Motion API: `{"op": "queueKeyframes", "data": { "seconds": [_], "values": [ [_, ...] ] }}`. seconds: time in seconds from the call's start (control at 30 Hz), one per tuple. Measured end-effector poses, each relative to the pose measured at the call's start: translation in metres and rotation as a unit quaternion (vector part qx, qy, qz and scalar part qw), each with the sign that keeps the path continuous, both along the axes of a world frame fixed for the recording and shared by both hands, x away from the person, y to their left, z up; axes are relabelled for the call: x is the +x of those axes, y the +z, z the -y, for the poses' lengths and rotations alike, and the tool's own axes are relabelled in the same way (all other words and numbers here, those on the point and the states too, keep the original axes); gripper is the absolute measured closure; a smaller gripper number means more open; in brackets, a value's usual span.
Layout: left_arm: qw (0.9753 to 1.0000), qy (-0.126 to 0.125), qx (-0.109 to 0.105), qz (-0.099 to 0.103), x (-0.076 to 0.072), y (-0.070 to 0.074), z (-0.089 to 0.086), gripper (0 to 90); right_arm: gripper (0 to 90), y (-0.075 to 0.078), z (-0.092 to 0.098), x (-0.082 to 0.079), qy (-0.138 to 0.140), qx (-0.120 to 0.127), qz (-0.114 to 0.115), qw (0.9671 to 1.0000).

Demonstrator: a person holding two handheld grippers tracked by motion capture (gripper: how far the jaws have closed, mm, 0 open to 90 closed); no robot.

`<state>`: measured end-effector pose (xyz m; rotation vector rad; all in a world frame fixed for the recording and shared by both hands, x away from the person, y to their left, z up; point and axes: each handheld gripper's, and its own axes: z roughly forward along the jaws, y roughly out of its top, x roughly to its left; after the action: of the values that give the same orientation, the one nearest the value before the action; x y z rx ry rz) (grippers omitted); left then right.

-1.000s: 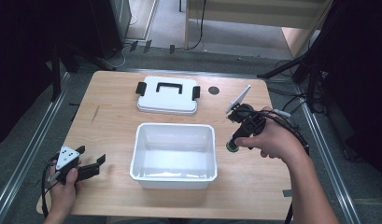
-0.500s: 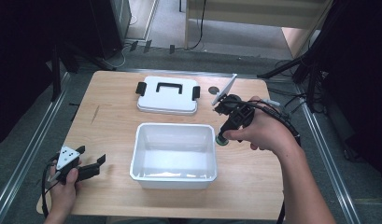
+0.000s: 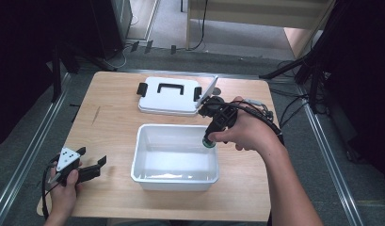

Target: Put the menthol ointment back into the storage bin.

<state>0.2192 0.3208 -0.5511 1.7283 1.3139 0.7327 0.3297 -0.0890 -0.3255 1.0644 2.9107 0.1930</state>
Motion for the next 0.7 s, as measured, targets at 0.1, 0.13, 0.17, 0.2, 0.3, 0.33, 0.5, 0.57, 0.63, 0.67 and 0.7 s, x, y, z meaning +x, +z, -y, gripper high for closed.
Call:
{"op": "queueKeyframes", "data": {
  "seconds": [0.1, 0.13, 0.17, 0.2, 0.3, 0.33, 0.5, 0.57, 0.63, 0.67, 0.7],
  "values": [
    [1.0, 0.0, 0.001, 0.001, 0.0, 0.0, 0.0, 14.7, 51.7, -0.003, -0.004, 0.0, 0.002, -0.001, -0.001, 1.0],
    [1.0, 0.0, 0.002, 0.0, 0.0, 0.0, 0.0, 14.7, 51.7, -0.004, -0.006, 0.001, 0.005, 0.0, -0.002, 1.0],
    [1.0, 0.0, 0.002, 0.0, 0.0, 0.0, 0.0, 14.7, 51.7, -0.007, -0.008, 0.001, 0.005, -0.001, -0.004, 1.0],
    [1.0, 0.0, 0.002, 0.001, 0.0, 0.0, 0.0, 14.7, 51.7, -0.009, -0.01, 0.001, 0.006, -0.001, -0.006, 1.0],
    [1.0, 0.0, -0.001, 0.001, 0.0, 0.0, 0.0, 14.7, 51.7, -0.017, -0.013, 0.002, 0.008, -0.003, -0.01, 0.9999],
    [1.0, 0.0, -0.001, 0.0, 0.0, 0.0, 0.0, 14.7, 51.7, -0.022, -0.016, 0.003, 0.011, -0.004, -0.013, 0.9999],
    [1.0, 0.001, -0.001, 0.001, 0.0, 0.0, 0.0, 14.7, 51.7, -0.032, -0.021, 0.003, 0.013, -0.01, -0.018, 0.9997],
    [1.0, 0.002, -0.002, 0.001, 0.0, 0.0, 0.0, 14.7, 51.7, -0.038, -0.024, 0.003, 0.018, -0.013, -0.02, 0.9996],
    [1.0, 0.002, -0.003, 0.002, 0.0, 0.0, 0.0, 14.7, 51.7, -0.045, -0.026, 0.003, 0.019, -0.012, -0.025, 0.9994],
    [1.0, 0.002, -0.002, 0.001, 0.0, 0.0, -0.001, 14.7, 51.7, -0.048, -0.027, 0.003, 0.021, -0.015, -0.026, 0.9993],
    [1.0, 0.002, -0.002, 0.001, 0.0, 0.0, -0.001, 14.7, 51.7, -0.051, -0.028, 0.003, 0.021, -0.013, -0.029, 0.9993]
  ]
}}
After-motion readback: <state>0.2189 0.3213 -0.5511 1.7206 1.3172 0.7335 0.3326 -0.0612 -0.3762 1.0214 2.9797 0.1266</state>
